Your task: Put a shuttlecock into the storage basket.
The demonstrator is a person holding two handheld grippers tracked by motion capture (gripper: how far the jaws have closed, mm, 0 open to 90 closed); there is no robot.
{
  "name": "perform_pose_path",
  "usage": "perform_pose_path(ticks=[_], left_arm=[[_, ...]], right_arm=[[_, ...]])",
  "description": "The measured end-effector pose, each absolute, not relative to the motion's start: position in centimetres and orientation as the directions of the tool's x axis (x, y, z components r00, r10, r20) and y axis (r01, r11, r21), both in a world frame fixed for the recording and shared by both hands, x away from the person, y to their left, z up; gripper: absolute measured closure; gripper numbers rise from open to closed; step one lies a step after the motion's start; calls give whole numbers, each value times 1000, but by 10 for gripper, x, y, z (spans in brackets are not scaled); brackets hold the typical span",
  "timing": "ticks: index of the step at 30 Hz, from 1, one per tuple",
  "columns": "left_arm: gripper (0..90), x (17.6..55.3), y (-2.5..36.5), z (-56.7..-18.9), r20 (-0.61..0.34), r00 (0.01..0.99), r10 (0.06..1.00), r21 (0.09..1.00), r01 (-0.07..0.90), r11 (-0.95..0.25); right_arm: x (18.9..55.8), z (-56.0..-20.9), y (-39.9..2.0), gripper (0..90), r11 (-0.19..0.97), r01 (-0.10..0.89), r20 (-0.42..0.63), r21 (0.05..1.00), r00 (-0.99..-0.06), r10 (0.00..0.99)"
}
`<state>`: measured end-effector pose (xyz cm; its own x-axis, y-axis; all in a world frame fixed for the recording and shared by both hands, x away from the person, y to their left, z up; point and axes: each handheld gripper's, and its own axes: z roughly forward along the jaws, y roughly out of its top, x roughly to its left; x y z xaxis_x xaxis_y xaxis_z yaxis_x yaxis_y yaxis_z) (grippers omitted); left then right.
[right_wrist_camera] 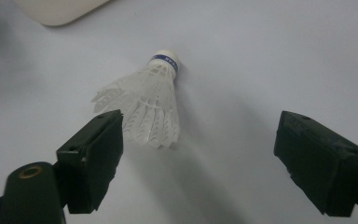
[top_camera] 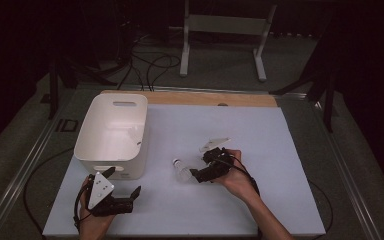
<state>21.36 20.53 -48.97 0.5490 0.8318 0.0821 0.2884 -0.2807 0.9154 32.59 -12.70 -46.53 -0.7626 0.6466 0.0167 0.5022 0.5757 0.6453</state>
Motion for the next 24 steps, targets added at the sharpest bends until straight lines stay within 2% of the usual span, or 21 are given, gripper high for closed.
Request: perform_pose_path(ticks=[19,24], left_arm=[[5,214,205,-489,82,549,832,917,285,-279],[5,214,206,-489,83,548,832,916,286,-280]], right_arm=[[325,-478,-109,174,634,474,-21,611,-791,612],[327,-481,-106,214,640,474,-30,605,-789,613]])
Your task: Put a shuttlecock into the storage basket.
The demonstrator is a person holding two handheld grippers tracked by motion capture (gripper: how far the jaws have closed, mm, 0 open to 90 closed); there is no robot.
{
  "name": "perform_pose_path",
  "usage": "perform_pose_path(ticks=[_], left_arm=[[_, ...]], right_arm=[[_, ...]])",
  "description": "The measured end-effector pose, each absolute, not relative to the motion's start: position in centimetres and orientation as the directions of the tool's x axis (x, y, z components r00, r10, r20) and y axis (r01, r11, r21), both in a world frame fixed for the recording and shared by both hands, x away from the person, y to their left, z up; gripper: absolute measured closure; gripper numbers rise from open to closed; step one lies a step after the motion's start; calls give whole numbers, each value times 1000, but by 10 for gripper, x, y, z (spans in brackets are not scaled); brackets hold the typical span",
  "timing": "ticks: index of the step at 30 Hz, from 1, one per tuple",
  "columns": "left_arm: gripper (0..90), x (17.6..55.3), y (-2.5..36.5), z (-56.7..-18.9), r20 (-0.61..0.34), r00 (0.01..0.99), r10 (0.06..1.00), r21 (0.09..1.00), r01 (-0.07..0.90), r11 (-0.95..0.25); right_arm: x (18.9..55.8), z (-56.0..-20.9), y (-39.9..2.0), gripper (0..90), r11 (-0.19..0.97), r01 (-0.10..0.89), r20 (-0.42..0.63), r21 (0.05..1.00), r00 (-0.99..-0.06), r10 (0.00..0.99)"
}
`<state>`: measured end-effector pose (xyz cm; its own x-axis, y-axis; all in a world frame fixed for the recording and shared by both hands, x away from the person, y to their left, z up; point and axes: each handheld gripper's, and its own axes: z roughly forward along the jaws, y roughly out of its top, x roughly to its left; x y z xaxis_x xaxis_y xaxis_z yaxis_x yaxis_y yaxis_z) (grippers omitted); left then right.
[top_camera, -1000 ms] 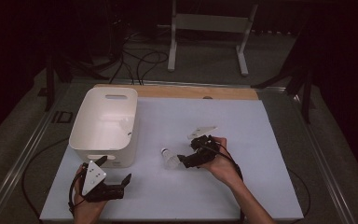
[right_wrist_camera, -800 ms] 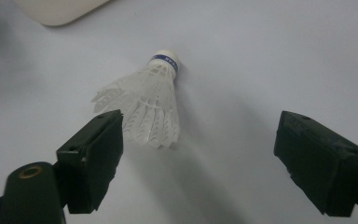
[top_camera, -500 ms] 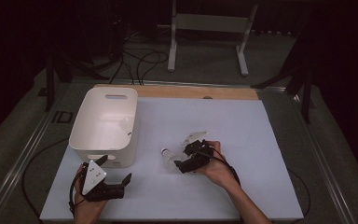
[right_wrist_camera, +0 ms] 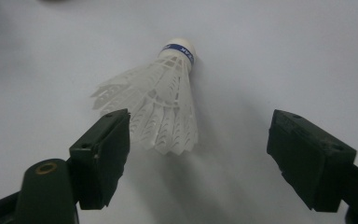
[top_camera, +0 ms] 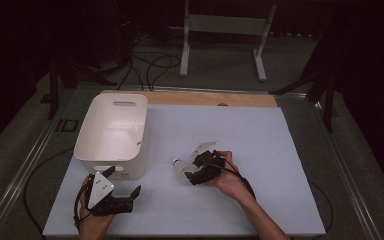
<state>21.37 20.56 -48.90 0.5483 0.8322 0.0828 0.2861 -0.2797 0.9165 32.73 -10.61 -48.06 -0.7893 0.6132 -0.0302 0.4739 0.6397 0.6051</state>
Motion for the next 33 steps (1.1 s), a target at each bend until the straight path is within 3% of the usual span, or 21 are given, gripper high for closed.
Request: perform_pose_path(ticks=[15,33], left_arm=[[5,213,206,-489,81,548,832,917,285,-277],[5,213,206,-489,80,547,833,918,285,-276]], right_arm=[[329,-486,-97,401,687,424,-91,590,-811,579],[341,-489,-78,737,717,400,-92,572,-837,540]])
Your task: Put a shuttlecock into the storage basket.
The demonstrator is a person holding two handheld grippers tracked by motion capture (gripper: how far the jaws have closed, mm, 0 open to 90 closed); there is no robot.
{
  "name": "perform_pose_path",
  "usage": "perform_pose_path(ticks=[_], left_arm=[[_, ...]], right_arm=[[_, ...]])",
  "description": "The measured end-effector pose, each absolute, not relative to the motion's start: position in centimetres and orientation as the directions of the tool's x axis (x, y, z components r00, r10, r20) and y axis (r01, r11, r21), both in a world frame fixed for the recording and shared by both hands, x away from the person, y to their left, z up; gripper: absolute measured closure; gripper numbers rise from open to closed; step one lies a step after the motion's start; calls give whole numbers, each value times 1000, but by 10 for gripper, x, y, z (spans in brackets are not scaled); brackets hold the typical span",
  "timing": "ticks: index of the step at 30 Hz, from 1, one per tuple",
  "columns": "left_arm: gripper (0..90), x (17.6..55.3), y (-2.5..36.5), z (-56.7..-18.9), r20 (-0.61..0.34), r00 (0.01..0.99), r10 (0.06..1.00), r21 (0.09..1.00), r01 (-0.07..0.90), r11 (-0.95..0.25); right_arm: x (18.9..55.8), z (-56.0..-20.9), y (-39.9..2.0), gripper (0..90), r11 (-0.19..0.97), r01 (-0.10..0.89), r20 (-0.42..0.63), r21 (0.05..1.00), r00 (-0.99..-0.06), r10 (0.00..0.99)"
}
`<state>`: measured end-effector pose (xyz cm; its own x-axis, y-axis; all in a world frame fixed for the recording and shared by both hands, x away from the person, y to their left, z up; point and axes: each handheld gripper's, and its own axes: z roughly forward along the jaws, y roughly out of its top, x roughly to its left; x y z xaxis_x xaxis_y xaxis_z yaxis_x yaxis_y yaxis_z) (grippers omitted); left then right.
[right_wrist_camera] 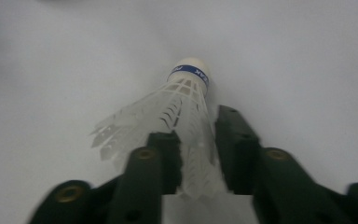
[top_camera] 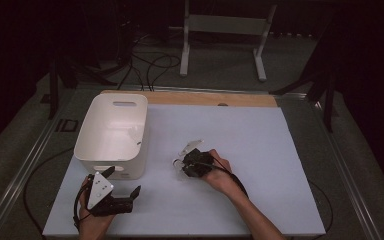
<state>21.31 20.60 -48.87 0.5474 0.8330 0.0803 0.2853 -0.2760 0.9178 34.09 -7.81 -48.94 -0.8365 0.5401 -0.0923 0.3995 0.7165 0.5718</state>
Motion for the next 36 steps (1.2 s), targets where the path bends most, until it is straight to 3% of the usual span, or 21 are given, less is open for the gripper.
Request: perform_pose_path(ticks=[9,20,36], left_arm=[[5,213,206,-489,81,548,832,917,286,-277],[5,213,207,-488,81,546,834,919,283,-274],[5,213,207,-488,82,546,834,919,282,-275]], right_arm=[[343,-484,-75,882,708,392,-99,588,-833,544],[346,-478,-68,898,704,400,-104,586,-825,556],[347,-467,-73,898,651,440,-25,619,-817,576]])
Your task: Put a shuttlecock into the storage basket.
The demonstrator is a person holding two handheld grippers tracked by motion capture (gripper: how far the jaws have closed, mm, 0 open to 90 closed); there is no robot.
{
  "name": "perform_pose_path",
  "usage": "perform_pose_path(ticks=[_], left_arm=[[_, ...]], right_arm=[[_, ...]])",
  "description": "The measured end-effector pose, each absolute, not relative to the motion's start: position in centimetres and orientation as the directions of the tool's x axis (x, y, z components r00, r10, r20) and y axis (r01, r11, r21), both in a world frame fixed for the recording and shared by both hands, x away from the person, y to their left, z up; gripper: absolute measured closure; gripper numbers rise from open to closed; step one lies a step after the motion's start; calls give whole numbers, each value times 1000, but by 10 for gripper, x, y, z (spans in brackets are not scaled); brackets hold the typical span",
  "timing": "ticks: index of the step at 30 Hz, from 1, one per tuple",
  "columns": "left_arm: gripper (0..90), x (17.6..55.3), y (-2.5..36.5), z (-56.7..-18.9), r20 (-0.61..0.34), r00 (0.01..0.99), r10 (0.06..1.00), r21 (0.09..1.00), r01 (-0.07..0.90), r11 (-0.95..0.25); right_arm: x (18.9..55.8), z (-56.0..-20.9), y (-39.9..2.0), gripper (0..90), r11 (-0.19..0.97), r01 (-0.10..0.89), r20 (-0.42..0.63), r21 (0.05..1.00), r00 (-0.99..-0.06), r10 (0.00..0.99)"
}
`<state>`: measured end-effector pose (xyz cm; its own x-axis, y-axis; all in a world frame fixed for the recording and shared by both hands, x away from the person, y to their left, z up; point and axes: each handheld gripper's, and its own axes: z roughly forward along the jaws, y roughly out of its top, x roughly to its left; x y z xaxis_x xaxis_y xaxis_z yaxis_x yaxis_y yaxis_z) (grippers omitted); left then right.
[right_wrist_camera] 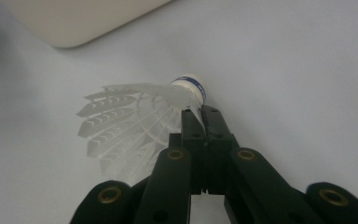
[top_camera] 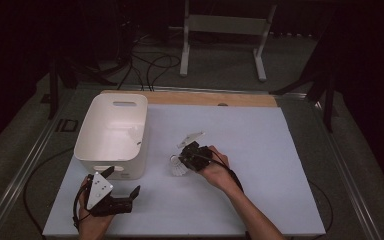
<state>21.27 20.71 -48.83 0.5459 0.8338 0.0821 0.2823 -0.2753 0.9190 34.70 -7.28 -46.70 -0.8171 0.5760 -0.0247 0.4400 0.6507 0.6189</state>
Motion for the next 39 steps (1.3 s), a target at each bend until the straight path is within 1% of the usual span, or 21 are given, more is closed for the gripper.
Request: perform_pose_path(ticks=[9,12,13,39], left_arm=[[5,213,207,-488,82,546,834,919,282,-275],[5,213,207,-488,83,545,834,919,282,-275],[5,213,207,-488,82,545,834,919,282,-275],[5,213,207,-488,81,546,834,919,282,-274]], right_arm=[[346,-459,-71,897,646,441,-14,623,-820,573],[347,-457,-71,897,662,421,-32,621,-830,557],[346,-457,-70,897,647,435,-18,625,-821,570],[347,-438,-69,899,619,453,3,642,-808,589]])
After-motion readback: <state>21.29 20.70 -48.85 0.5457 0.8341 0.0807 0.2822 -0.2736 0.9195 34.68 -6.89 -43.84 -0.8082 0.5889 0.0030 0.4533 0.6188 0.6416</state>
